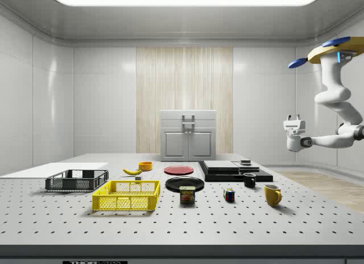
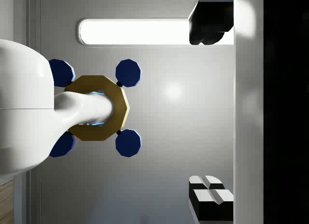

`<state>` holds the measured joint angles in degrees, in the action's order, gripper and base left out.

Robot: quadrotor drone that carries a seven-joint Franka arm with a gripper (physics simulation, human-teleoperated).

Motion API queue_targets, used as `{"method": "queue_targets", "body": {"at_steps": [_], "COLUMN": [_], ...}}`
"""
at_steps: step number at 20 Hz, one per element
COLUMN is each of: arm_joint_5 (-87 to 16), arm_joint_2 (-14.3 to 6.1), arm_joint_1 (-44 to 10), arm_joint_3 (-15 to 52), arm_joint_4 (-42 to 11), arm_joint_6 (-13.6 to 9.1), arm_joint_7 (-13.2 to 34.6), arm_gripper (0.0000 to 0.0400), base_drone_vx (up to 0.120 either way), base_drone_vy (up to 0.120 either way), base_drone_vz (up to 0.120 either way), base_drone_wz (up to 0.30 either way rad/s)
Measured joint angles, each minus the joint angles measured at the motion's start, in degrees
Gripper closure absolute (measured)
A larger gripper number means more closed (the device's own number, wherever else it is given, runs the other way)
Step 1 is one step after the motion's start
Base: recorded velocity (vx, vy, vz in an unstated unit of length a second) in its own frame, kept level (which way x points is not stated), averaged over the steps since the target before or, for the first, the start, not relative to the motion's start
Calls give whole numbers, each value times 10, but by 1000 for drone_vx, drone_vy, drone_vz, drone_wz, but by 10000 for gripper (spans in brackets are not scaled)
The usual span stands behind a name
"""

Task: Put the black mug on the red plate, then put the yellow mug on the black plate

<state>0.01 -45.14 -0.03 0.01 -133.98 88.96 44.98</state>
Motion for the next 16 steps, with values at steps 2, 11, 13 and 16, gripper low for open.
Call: {"method": "queue_targets", "body": {"at_steps": [2,11,13,16], "arm_joint_5": [0,1,1,1], "arm_joint_2": [2,34,40,45], "arm_joint_1": [-1,-2,-3,-3], "arm_joint_3": [0,1,2,2], "arm_joint_4": [24,127,142,156], "arm_joint_6": [-21,-88,-96,-104], "arm_joint_7": [0,-1,-1,-1], "arm_gripper": [0,0,0,0], "base_drone_vx": [0,0,0,0], "base_drone_vy": [0,0,0,0], "base_drone_vz": [0,0,0,0], "base_drone_wz": [0,0,0,0]}}
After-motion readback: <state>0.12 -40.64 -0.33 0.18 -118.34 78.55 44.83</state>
